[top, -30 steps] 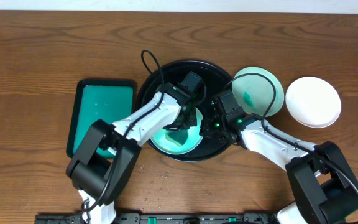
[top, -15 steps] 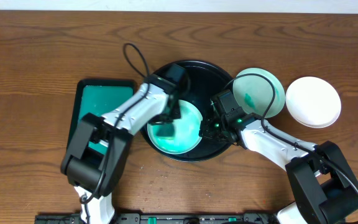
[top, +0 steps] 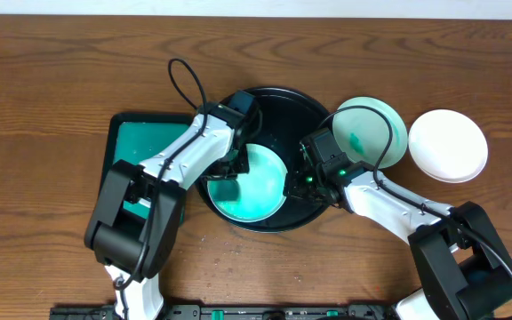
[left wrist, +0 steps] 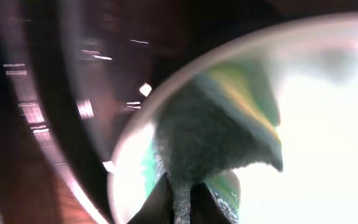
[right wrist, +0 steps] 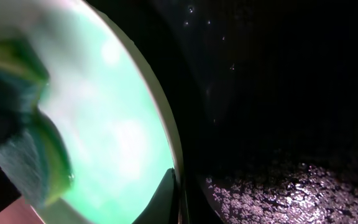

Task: Clean dirty plates on tray and stack at the side
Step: 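Keep scrubbing the plate surface with the sponge in the left gripper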

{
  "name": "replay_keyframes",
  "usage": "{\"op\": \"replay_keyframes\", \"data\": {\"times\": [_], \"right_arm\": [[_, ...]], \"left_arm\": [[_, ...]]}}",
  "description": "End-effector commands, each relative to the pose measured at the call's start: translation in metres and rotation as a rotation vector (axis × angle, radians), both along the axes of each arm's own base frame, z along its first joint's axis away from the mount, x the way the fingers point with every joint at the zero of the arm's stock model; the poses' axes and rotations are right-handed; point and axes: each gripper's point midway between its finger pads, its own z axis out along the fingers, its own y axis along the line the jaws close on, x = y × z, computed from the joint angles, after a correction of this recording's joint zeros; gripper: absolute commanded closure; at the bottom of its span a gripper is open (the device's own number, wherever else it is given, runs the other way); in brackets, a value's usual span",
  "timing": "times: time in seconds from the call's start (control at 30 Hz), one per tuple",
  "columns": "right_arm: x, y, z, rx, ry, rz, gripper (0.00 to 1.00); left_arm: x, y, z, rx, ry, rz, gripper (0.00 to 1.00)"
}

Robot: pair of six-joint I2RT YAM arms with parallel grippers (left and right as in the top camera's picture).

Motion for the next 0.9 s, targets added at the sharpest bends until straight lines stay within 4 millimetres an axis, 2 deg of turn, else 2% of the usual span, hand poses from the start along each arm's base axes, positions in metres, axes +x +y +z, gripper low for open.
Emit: {"op": "replay_keyframes", "data": {"times": [0.0,0.1,0.23,0.37,0.47,0.67,0.87], "right_arm": [[-0.007,-0.007,-0.01,-0.052,0.02,-0.007,0.99],[-0.008,-0.007,-0.01,-0.055,0.024,-0.007,0.99],[-0.009,-0.008,-0.011,-0.06,0.032,-0.007,0.99],[-0.01,-0.009,-0.011,-0.061,0.035,-0.007,0.99],[-0.01,-0.009,-0.011,-0.062,0.037,-0.007,0.99],[-0.013,-0.01,-0.012,-0.068,0.047,-0.007,0.99],[-0.014,-0.011,-0.013,-0.071,0.053,-0.007,0.99]], "left_arm": [[-0.046,-0.039,-0.023,-0.156,0.189,-0.111,0.93],[-0.052,-0.067,-0.022,-0.233,0.18,-0.16,0.93],[-0.055,-0.094,-0.02,-0.307,0.157,-0.211,0.92],[-0.049,-0.116,-0.016,-0.409,0.131,-0.23,0.93],[-0.037,-0.128,-0.012,-0.478,0.089,-0.234,0.93],[-0.012,-0.123,-0.01,-0.498,0.025,-0.163,0.93],[0.025,-0.095,-0.009,-0.496,-0.034,-0.007,0.93]]}}
